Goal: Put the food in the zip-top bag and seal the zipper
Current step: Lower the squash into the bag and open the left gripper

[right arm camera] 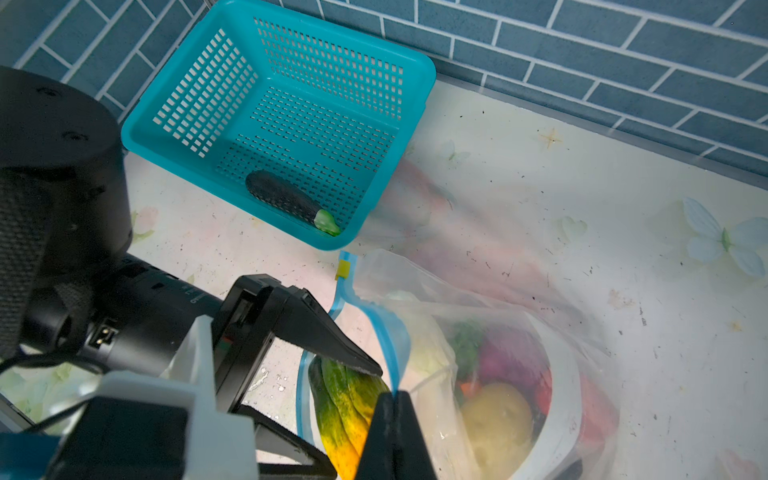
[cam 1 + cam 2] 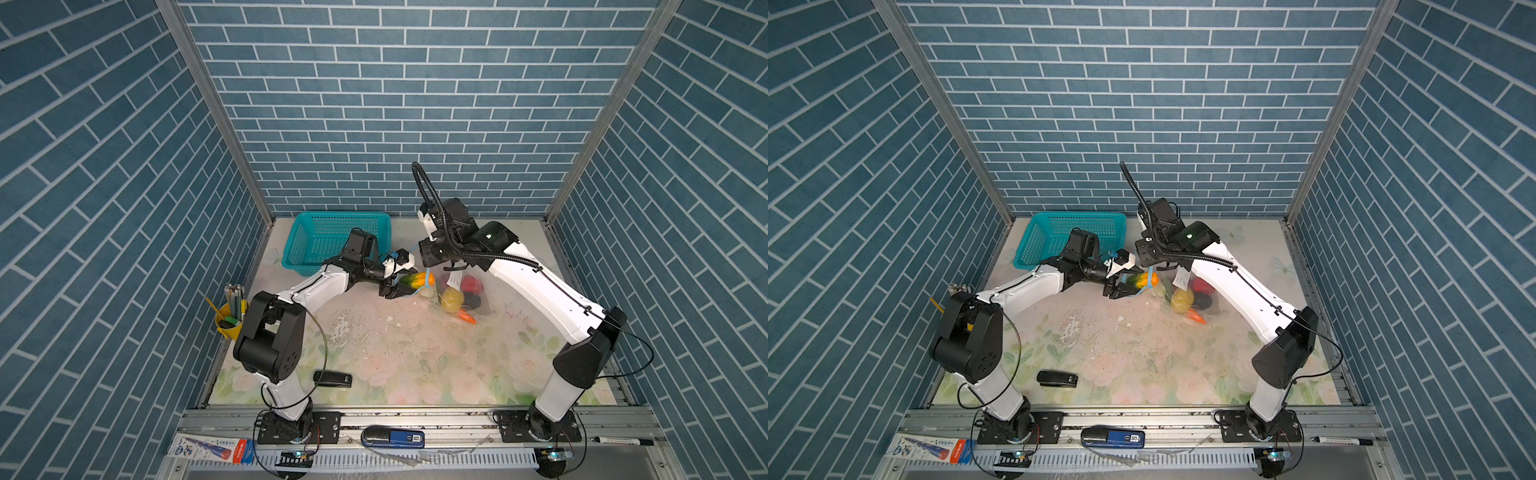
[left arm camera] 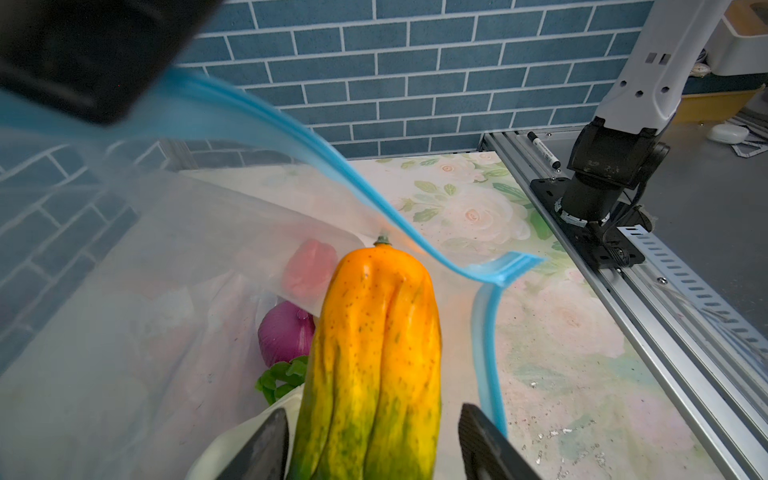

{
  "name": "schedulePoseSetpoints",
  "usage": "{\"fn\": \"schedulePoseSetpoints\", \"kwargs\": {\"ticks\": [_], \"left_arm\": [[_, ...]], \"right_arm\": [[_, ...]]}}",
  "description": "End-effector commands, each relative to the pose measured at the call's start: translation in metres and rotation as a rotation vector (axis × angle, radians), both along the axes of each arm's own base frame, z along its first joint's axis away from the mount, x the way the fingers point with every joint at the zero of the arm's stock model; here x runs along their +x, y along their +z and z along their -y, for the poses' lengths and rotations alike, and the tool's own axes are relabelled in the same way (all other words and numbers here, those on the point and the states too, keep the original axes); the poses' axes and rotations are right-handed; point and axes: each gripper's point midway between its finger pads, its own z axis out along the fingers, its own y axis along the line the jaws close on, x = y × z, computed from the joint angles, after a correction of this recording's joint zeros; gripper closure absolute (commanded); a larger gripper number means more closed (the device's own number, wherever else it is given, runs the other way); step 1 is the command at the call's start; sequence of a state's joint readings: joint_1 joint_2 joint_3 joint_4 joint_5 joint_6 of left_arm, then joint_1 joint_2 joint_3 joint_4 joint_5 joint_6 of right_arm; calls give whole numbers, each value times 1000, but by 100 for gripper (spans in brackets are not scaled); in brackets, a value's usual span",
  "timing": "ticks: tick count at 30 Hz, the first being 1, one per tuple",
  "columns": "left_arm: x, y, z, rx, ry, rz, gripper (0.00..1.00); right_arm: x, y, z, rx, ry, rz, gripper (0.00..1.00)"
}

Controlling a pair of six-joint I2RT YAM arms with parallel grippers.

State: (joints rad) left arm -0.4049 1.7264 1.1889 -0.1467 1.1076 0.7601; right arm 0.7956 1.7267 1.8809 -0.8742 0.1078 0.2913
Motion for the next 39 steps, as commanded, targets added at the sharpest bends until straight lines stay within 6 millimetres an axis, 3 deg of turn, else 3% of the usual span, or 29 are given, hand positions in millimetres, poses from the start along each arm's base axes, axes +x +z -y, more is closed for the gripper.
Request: {"fn": "schedulePoseSetpoints", "kwargs": {"ticks": [1,8,16,30,39], "left_arm": [[0,13,0,10,9,37,33],[32,11,0,46,156,11,36],[35,11,1,53,178,25,28],[33,15,0,50,176,33,27],[37,32,-7,47,253,61,19]], "right_arm": [[-4,13,6,43,-21,17,100],[-4,14,6,47,-19,16,100],[-5,13,6,47,-19,14,100],[-4,14,6,51,-21,15,100],[-5,17,7,55,-20,19,100]]}}
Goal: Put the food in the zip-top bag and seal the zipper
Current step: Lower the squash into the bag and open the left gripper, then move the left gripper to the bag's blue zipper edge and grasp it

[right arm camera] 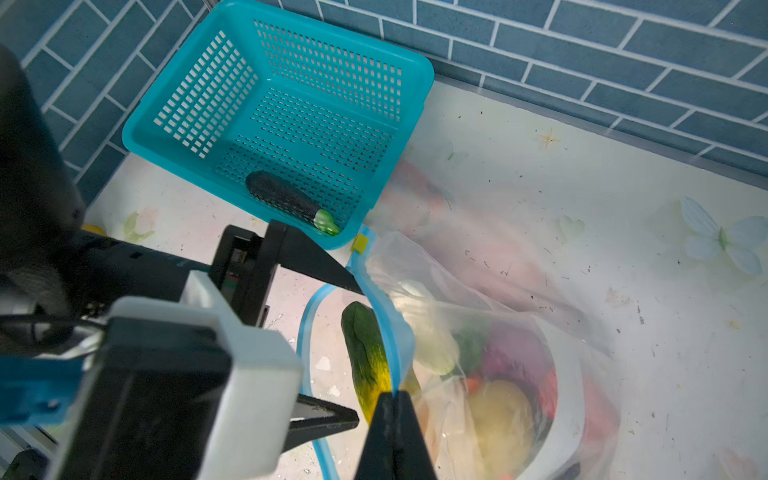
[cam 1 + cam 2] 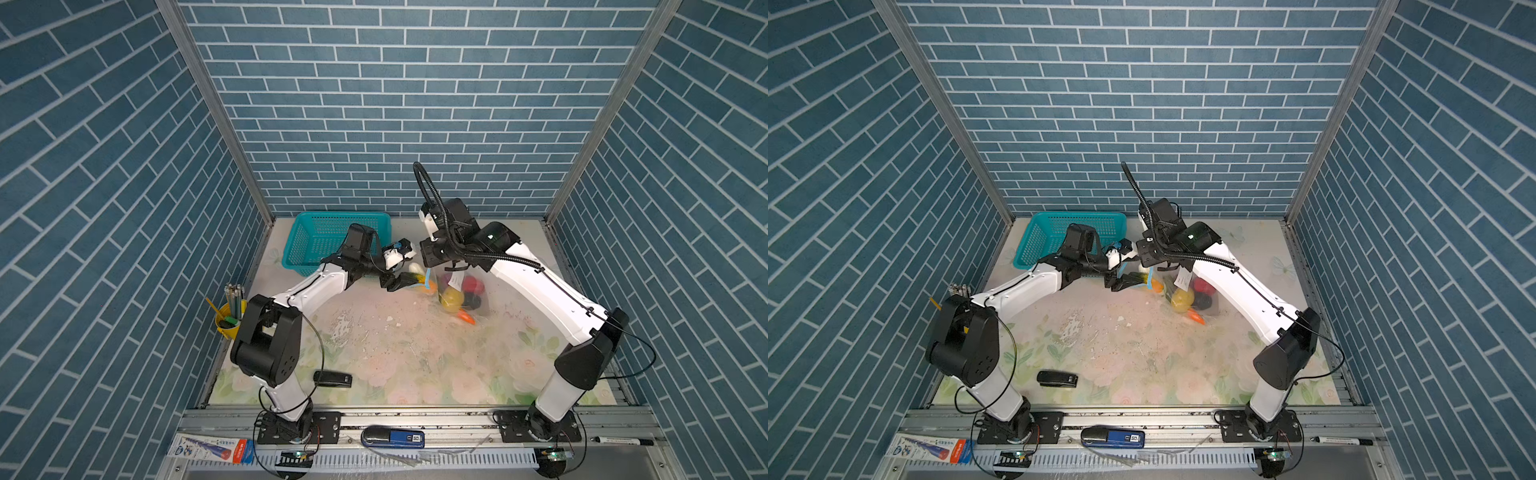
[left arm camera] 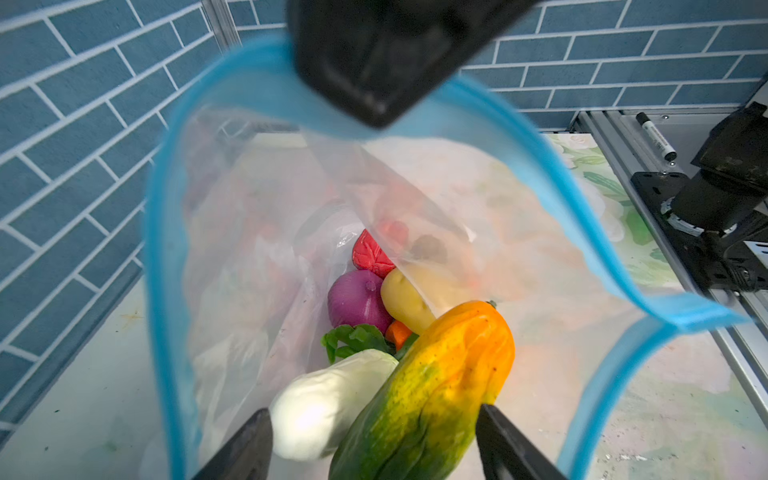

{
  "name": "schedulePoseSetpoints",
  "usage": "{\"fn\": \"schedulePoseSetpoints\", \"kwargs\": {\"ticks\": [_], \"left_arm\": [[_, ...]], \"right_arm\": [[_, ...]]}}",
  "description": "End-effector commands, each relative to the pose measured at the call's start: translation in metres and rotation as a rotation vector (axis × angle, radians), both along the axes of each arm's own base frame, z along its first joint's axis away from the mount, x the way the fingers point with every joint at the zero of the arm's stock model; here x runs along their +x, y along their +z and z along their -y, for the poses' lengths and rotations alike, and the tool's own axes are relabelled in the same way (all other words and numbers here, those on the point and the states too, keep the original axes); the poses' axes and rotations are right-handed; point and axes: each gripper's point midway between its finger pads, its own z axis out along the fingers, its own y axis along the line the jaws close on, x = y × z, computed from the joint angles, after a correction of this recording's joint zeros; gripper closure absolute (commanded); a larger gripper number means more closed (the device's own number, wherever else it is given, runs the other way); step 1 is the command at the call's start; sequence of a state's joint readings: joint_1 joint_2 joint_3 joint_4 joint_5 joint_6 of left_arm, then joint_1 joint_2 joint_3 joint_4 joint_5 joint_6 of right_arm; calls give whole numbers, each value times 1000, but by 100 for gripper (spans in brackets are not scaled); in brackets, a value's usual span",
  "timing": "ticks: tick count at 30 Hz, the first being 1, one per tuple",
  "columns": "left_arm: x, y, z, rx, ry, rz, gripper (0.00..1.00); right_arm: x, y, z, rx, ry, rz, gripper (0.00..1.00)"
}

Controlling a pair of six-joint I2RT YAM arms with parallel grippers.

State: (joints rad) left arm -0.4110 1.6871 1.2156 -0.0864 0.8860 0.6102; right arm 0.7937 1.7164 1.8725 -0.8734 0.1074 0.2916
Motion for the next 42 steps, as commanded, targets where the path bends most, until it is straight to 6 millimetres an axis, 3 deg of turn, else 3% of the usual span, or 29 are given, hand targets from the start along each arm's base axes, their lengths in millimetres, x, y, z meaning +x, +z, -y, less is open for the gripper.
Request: {"fn": "schedulePoseSetpoints", "kwargs": {"ticks": [1,10,16,20,25,30,38,42], "left_arm": [[1,20,-2,-20,43,29,17],[4,44,-11,-120,209,-90,17],[18,24,-28,-165,484,-387,27],[16,21,-31,-213,551,-517,31],[5,27,-37,-271,591,-592,33],[-7,2,-52,-174,665,-623,38],[-14,-14,-57,-154,689,-675,41],[-18,-23,-58,-136,690,-701,50]], "right_arm": [[-4,18,5,54,-20,21,100],[-3,27,13,45,-34,55,100],[-3,27,13,53,-36,56,100],[-3,26,13,54,-35,55,100],[-2,22,13,54,-38,47,100],[-1,23,12,61,-37,45,100],[-2,24,8,75,-25,38,100],[-2,23,9,75,-27,35,100]]}}
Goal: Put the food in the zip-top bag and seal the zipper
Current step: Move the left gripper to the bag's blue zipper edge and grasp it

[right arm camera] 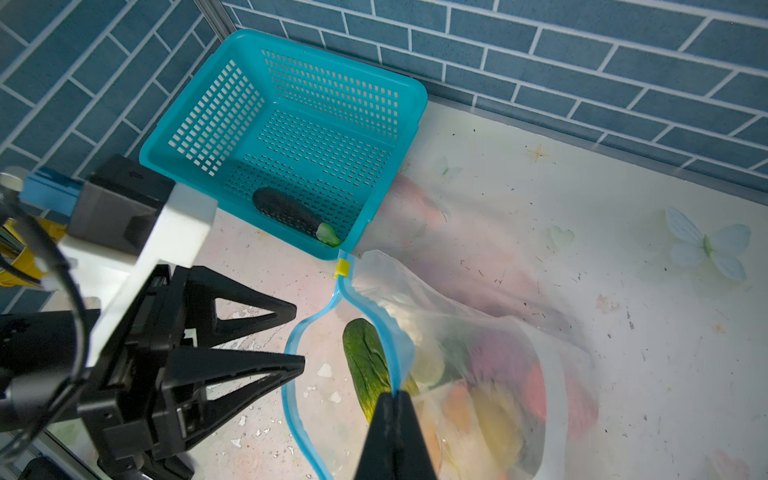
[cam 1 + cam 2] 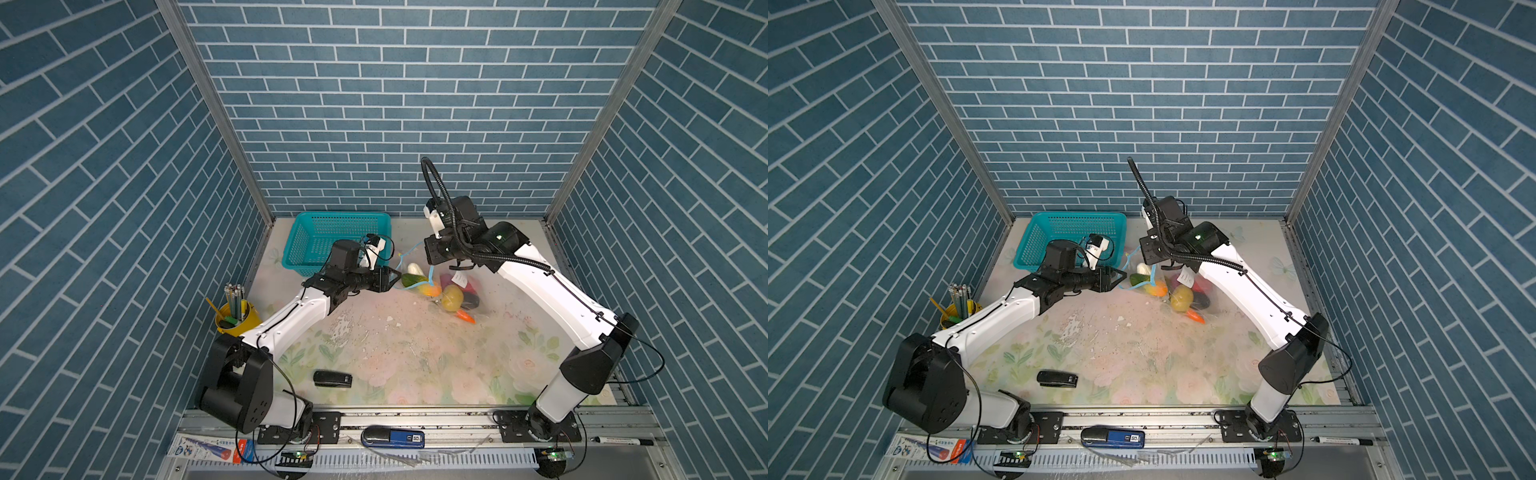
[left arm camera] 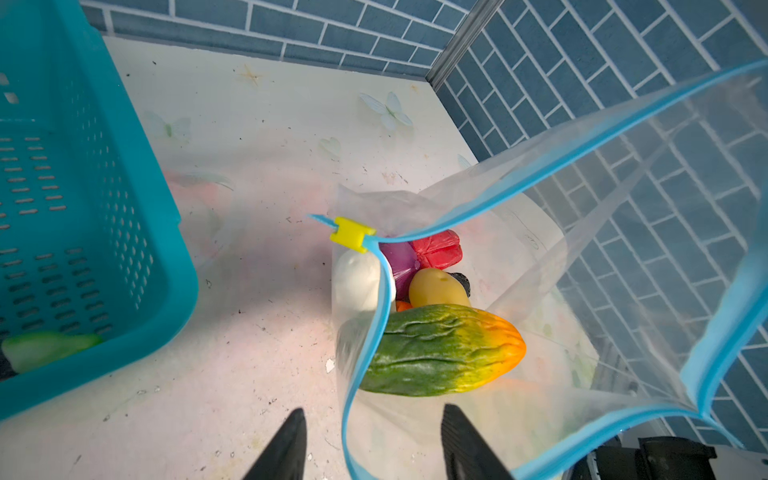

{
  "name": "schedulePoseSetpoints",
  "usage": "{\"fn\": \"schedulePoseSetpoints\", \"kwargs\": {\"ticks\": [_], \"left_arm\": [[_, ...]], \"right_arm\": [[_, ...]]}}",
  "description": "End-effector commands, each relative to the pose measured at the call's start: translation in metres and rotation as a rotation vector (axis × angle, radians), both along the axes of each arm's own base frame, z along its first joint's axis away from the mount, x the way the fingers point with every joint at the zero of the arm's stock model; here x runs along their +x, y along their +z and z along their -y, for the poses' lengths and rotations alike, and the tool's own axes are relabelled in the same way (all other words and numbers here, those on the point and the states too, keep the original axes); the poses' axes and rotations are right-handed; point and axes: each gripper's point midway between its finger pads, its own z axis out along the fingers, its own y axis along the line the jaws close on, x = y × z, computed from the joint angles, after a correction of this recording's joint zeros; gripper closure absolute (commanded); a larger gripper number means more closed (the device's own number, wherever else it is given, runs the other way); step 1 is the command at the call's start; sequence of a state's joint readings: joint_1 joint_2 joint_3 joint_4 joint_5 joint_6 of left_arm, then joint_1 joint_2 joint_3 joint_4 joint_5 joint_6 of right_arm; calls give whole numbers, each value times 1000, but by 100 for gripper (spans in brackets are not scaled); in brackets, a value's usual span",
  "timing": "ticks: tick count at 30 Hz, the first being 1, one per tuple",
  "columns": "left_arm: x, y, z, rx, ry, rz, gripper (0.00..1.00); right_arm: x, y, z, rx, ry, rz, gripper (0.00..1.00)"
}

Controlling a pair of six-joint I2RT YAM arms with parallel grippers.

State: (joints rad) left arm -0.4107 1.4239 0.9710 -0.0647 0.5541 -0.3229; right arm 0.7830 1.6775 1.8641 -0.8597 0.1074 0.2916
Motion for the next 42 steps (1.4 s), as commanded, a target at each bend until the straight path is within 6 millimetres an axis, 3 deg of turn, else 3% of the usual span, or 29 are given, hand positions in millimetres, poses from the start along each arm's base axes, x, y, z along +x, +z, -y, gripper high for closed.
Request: {"fn": "schedulePoseSetpoints", "kwargs": {"ticks": [1,6,8,15,21,28,38,42], "left_arm": [[-4,-11,-3,14,4,-40,52],[-5,-6,0,-3,-9,-33,61],[-5,-12,-2,14,-7,-43,65],[-6,-29,-5,49,-6,-83,68],[-5,-26,-4,29,-3,-93,83],[-6,6,6,-60,-2,-92,98],[-17,71,30,-150,-45,0,100],[-20,87,34,-164,-54,27,100]], "right_arm": [[-1,8,1,46,-16,4,100],[-2,8,-1,50,-12,1,100],[-2,9,0,52,-12,2,100],[-2,8,-1,49,-12,-1,100],[-1,6,-1,45,-13,-2,100],[0,-1,-1,25,-11,-17,100],[4,4,10,-10,-41,7,100],[8,7,19,-29,-63,20,100]]}}
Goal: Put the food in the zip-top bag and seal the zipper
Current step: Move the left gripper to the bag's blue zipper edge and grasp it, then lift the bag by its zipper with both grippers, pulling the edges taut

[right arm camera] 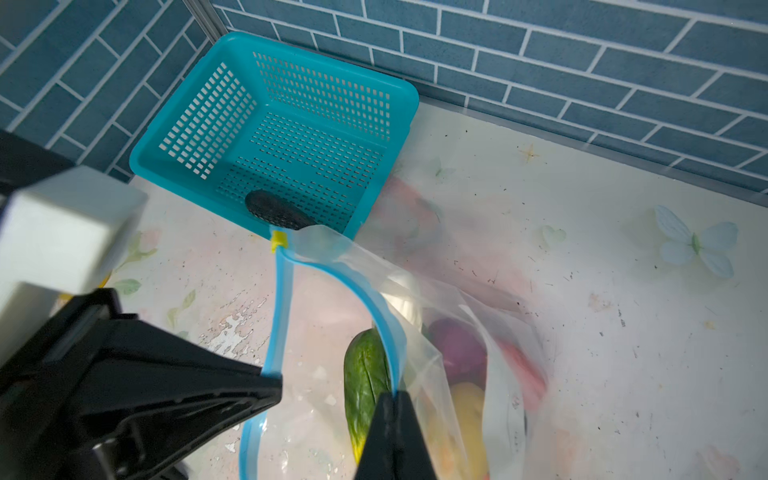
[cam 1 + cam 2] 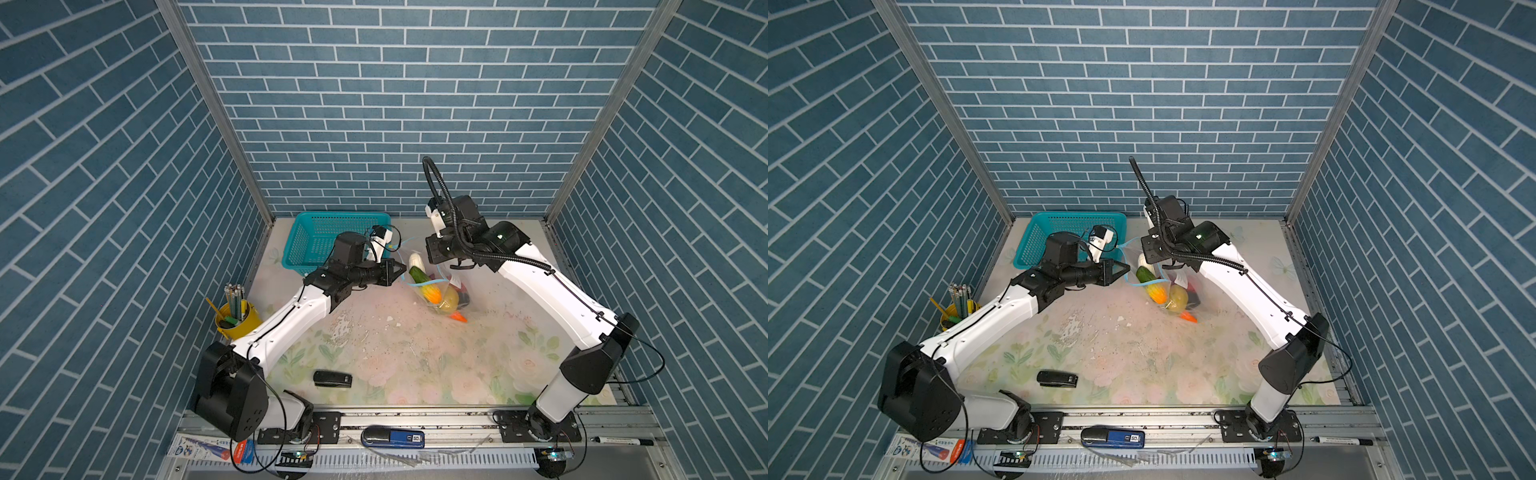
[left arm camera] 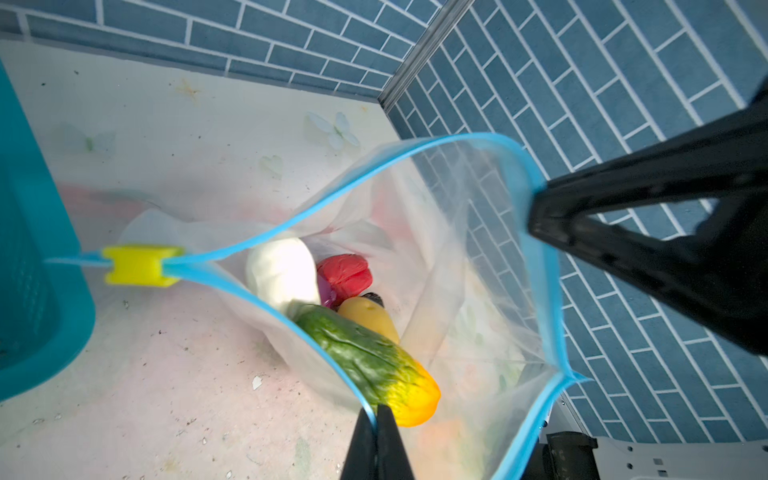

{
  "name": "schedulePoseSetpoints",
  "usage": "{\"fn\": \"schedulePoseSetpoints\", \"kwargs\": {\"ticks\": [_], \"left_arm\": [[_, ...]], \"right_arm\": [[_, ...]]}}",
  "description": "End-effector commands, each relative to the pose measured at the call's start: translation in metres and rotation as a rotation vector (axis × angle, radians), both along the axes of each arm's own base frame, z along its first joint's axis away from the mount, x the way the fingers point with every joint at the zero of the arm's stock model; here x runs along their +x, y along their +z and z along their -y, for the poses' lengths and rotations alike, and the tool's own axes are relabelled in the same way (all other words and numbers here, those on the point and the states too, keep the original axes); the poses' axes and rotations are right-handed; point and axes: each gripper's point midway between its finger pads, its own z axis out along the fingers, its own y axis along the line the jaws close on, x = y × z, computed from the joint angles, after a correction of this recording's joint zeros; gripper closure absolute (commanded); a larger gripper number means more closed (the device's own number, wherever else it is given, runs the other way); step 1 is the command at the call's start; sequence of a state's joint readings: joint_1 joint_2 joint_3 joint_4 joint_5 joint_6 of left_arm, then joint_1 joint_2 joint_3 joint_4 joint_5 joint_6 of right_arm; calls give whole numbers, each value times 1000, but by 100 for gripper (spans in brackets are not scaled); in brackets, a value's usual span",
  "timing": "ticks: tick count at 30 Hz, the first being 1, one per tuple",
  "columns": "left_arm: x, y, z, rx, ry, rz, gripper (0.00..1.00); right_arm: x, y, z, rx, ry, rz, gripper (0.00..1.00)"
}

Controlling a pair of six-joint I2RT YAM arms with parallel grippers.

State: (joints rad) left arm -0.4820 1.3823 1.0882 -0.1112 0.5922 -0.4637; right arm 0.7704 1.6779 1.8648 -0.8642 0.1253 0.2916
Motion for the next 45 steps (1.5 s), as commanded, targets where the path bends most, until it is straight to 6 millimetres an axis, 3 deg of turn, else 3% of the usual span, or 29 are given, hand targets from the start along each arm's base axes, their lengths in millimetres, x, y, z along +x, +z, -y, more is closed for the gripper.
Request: {"fn": "schedulePoseSetpoints", "kwargs": {"ticks": [1,11,19,24,31,38,45], "left_arm": [[-4,29,4,-37,-9,49,100],[0,33,10,-60,-10,47,100],[1,69,28,-112,-26,82,100],[-1,98,44,-165,-45,102,100],[1,124,40,-170,-16,146,100],[9,116,42,-158,-2,133,100],[11,103,77,-194,-64,88,100]], "right_arm": [[3,8,14,-19,-42,16,100],[7,34,43,-58,-102,88,100],[1,66,54,-25,-121,132,100],[-7,75,62,-38,-129,111,100],[-11,86,89,-117,-190,159,100],[-13,93,108,-163,-240,191,100],[-18,106,122,-165,-275,226,100]]}}
